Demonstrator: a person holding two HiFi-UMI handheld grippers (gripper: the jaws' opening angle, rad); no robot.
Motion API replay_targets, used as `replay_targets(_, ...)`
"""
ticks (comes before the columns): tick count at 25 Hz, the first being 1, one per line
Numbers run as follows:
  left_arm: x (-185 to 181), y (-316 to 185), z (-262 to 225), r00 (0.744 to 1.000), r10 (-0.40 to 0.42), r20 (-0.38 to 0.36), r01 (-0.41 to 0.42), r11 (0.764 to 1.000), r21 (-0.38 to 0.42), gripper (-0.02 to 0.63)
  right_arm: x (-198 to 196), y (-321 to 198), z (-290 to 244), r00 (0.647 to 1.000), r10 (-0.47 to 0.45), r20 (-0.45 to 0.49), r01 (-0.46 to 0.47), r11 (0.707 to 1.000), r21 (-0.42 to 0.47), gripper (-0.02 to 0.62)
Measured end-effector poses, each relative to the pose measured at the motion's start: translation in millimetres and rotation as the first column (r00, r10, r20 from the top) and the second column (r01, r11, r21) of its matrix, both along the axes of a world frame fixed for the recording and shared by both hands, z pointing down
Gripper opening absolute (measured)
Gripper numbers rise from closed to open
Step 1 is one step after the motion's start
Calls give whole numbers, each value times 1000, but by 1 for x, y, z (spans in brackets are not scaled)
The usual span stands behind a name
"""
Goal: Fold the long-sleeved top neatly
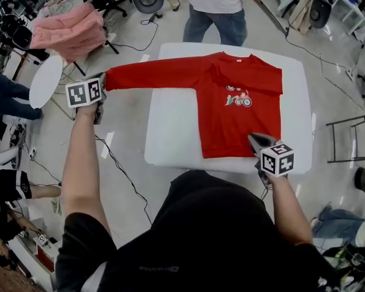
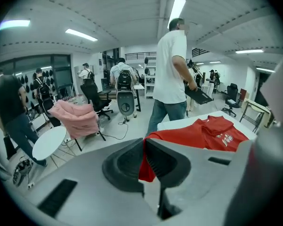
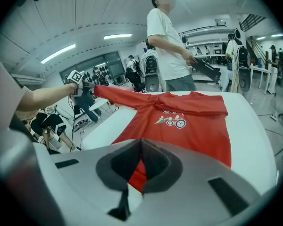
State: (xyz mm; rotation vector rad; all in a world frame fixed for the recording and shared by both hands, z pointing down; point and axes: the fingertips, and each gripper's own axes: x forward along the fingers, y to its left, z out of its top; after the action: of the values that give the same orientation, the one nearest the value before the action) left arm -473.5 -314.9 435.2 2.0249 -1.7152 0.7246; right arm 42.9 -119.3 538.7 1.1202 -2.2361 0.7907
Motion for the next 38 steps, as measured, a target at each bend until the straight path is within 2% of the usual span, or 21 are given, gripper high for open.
replay_targets(9,17,-23,-19,992,122,-8,-122,992,-25,20,7,2,-11,996,85,5,-85,996,17,5)
replay_targets(14,22,-13,-20,988,156,-9,-156,987,-33,20,12,-3,-8,996,89,-2,-89,996,16,5)
replay_targets(17,42,-3,-35,982,188,0,-188,982,-13,20,16,-11,-8,997,79,9,-79,997,26,5)
replay_targets(23,123,5,-94,963,268,44,-270,961,64,20,30,-25,-12,999,16,34,-17,999,45,5)
replay_targets(28,194,0,-135,950,304,67,-308,949,63,20,44,-30,-24,997,-56,57,53,997,51,5)
replay_targets(33,276,2,-164,943,332,-13,-330,942,62,20,69,-27,-34,991,-106,77,101,993,63,5)
replay_targets(38,359,-14,-169,936,348,-60,-347,938,28,20,101,-35,-32,987,-125,103,118,990,73,5)
